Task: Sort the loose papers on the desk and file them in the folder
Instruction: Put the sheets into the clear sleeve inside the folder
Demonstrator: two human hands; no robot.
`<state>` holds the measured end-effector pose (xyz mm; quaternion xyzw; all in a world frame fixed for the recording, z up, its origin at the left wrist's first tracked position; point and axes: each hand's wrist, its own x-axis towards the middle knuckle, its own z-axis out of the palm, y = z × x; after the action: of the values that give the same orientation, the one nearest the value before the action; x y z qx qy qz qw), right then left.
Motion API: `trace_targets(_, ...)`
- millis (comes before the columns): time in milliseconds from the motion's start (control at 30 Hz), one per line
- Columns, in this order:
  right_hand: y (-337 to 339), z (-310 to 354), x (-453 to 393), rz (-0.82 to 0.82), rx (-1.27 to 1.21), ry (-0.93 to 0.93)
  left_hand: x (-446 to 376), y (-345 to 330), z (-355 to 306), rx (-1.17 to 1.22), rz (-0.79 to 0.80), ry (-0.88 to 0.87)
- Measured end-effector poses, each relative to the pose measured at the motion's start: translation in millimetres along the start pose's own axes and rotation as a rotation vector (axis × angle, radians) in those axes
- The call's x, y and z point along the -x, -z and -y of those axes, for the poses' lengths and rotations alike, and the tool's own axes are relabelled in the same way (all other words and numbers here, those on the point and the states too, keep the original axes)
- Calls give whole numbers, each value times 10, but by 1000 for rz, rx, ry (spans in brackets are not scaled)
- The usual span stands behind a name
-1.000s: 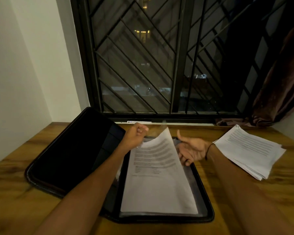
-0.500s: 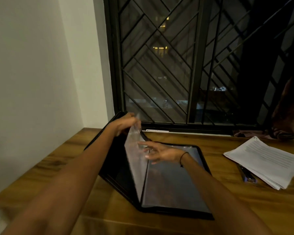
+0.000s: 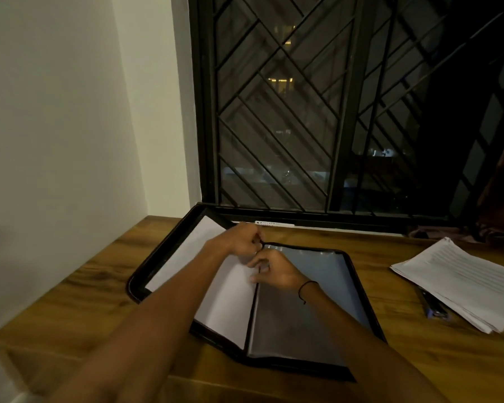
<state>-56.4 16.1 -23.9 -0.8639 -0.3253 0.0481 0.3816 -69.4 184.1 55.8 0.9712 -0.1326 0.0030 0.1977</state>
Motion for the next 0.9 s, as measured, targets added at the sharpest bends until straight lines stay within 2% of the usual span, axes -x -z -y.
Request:
trace_targets(200, 361, -515, 338, -230, 130, -134, -319, -611, -223, 66, -25, -92)
trace_targets(433, 941, -845, 946, -464, 529, -320, -779, -1217, -702, 111, -24, -187)
trace_targets(567, 1239, -1100, 1248, -480, 779, -557, -927, -1501, -908, 77, -21, -268)
trace_targets(733, 1511, -1408, 1535, -461, 849, -822, -1052, -1699, -990, 39, 5, -305)
trace_targets(900, 1548, -1420, 1555, -418, 852, -871, -1119, -1799, -957, 3, -40, -313)
